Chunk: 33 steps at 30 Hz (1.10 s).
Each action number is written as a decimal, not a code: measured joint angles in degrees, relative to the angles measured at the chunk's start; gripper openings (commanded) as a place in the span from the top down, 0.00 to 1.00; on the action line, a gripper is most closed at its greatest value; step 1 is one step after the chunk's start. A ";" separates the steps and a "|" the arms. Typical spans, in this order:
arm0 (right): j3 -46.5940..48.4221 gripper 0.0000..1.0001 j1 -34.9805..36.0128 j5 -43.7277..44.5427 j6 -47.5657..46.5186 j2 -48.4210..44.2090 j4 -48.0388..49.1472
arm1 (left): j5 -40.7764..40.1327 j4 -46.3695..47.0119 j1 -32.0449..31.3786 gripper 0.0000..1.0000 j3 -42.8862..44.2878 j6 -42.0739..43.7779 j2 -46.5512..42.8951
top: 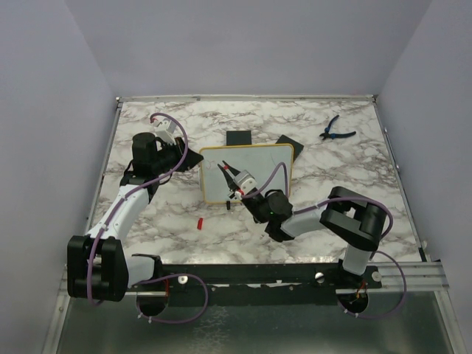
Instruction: Write a sentence on the whiteboard
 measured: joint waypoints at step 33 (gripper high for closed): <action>3.80 0.99 0.48 -2.62 0.79 3.06 0.00 | -0.07 0.00 0.00 0.89 0.02 0.00 0.00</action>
